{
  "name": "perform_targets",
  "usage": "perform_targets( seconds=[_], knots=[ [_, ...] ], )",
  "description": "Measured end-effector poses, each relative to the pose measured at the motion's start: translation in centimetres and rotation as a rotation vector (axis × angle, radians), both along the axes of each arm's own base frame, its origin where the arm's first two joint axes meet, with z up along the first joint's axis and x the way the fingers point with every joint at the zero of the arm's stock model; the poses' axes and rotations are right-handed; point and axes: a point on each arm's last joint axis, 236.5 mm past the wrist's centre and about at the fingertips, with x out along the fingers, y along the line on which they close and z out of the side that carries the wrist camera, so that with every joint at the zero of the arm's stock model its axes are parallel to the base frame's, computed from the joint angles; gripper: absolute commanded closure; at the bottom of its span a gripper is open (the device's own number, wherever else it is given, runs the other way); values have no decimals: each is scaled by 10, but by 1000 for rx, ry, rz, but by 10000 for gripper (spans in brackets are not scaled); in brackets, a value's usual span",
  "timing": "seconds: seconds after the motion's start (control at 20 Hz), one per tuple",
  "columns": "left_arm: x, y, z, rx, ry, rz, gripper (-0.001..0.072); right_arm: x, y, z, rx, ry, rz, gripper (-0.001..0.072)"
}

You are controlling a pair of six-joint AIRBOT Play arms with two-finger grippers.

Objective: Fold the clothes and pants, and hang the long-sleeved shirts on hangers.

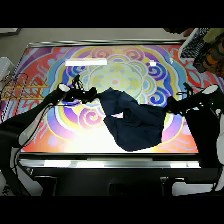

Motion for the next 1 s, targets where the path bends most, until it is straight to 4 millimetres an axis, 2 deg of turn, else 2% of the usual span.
perform_targets(
  seconds=[0.1, 0.2, 0.35, 0.45, 0.55, 0.7, 0.75, 0.9, 1.0],
  knots=[
    [16, 13, 33, -9, -58, -2, 700, 16, -6, 29, -38, -106, -9, 680],
    [31, 36, 77, 17, -136, -6, 700, 36, -14, 74, -87, -247, -20, 680],
    [44, 83, 167, 122, -293, -4, 699, 52, -20, 165, -162, -485, -37, 680],
    [38, 117, 235, 208, -410, 16, 699, 47, -19, 235, -213, -655, -45, 680],
    [17, 148, 307, 279, -532, 59, 698, 25, -13, 306, -264, -824, -49, 680],
    [-40, 184, 402, 384, -694, 141, 697, -26, 2, 391, -332, -1040, -55, 680],
    [-62, 194, 426, 415, -732, 175, 697, -47, 8, 416, -354, -1113, -62, 680],
    [-129, 224, 487, 524, -833, 300, 697, -104, 19, 477, -400, -1297, -124, 680],
    [-164, 241, 513, 578, -879, 379, 697, -134, 22, 508, -405, -1392, -188, 680]
  ],
)
